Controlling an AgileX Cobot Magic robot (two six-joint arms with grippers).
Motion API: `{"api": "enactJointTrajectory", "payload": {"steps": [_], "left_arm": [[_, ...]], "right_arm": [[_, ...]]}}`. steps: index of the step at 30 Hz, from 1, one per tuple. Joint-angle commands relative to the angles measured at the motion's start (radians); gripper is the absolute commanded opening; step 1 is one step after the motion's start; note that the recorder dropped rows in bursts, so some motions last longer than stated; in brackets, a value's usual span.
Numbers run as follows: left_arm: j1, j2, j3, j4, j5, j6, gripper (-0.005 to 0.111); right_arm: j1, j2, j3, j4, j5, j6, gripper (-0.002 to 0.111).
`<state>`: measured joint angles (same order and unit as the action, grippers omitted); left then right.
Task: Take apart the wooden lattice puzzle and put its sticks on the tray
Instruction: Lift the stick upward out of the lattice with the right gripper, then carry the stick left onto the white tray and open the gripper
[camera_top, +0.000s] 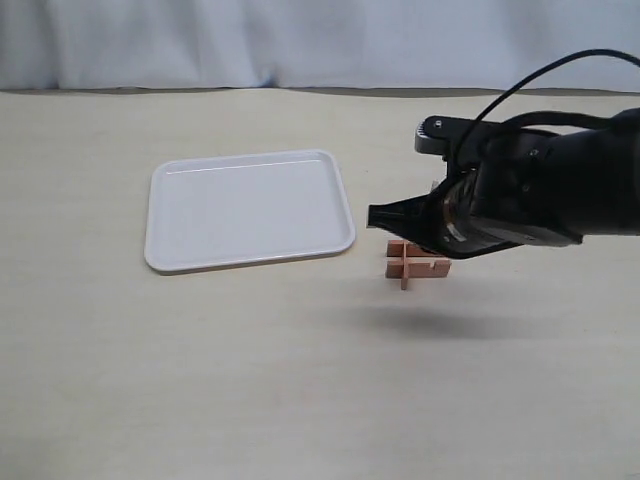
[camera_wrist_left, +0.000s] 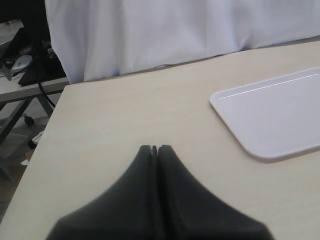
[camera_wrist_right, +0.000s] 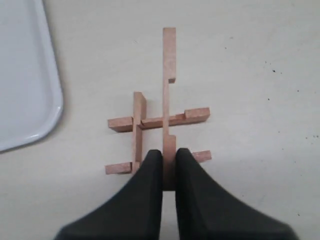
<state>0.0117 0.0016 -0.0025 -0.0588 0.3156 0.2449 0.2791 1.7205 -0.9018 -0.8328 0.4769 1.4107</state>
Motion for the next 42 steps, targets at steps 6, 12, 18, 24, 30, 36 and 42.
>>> {"api": "enactJointTrajectory", "payload": {"steps": [6, 12, 18, 24, 30, 36, 42], "left_arm": [[0.001, -0.002, 0.002, -0.003, -0.006, 0.0, 0.0], [0.001, -0.002, 0.002, -0.003, -0.006, 0.0, 0.0], [0.001, -0.002, 0.002, -0.003, -0.006, 0.0, 0.0], [0.001, -0.002, 0.002, -0.003, -0.006, 0.0, 0.0], [0.001, -0.002, 0.002, -0.001, -0.006, 0.0, 0.0], [0.001, -0.002, 0.002, -0.001, -0.006, 0.0, 0.0], [0.001, -0.002, 0.002, -0.001, -0.006, 0.0, 0.0]], "right_arm": [[0.042, -0.082, -0.006, -0.021, -0.259, -0.026, 0.004], [0.078, 0.067, -0.096, -0.016, -0.442, 0.016, 0.004], [0.084, 0.22, -0.234, -0.016, -0.396, -0.008, 0.004], [0.084, 0.332, -0.343, -0.016, -0.279, -0.099, 0.005], [0.083, 0.39, -0.421, -0.021, -0.198, -0.099, 0.005], [0.083, 0.393, -0.436, -0.021, -0.179, -0.099, 0.034], [0.084, 0.344, -0.447, 0.031, -0.077, -0.212, 0.055]]}}
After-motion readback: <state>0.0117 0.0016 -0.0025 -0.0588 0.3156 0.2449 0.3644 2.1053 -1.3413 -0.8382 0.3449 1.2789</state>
